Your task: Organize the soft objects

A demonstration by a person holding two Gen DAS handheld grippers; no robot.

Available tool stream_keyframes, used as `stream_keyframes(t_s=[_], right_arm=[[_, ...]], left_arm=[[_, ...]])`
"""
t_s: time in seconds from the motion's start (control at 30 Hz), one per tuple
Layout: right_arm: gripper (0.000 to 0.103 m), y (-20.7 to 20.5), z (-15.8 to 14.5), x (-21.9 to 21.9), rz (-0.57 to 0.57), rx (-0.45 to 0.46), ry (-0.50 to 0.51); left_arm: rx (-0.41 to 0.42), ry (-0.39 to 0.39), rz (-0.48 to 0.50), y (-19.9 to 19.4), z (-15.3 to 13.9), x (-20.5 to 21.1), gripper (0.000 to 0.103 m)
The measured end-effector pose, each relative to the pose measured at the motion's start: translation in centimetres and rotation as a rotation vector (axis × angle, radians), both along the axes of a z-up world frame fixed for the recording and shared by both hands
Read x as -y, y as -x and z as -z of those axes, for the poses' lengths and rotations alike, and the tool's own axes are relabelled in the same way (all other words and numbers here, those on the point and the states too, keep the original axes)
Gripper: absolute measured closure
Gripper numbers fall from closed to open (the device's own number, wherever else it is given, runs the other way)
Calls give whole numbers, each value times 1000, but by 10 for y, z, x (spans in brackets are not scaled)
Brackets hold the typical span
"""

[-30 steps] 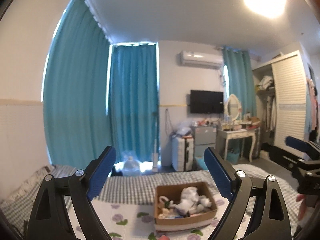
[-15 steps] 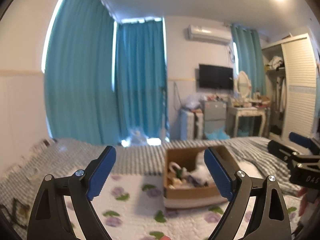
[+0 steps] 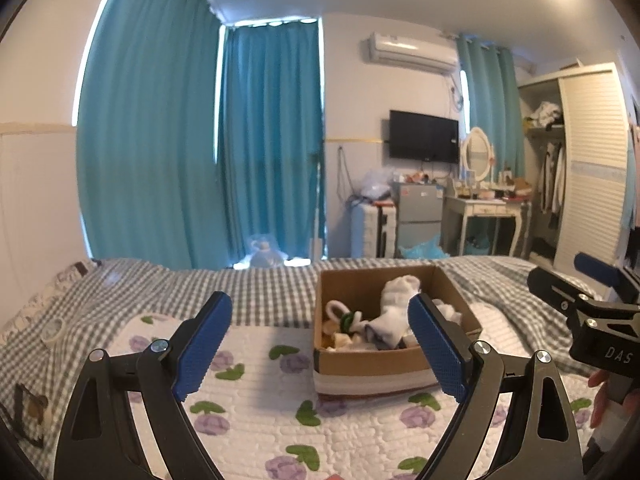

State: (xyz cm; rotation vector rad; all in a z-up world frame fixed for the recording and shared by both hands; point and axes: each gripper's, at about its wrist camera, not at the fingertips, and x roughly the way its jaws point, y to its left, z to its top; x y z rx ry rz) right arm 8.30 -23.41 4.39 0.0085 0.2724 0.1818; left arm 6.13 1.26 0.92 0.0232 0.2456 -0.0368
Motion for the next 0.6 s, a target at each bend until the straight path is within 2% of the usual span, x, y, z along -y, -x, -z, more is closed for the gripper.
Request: stream_keyframes(t_s=[0.1, 0.6], right_arm=[[0, 4, -1, -4, -5, 26, 21], [0, -1, 6, -8, 0, -13, 22]], left_arm=[[-5, -9, 4, 0, 2, 3, 12], [-17, 9, 3, -1, 4, 0, 12]])
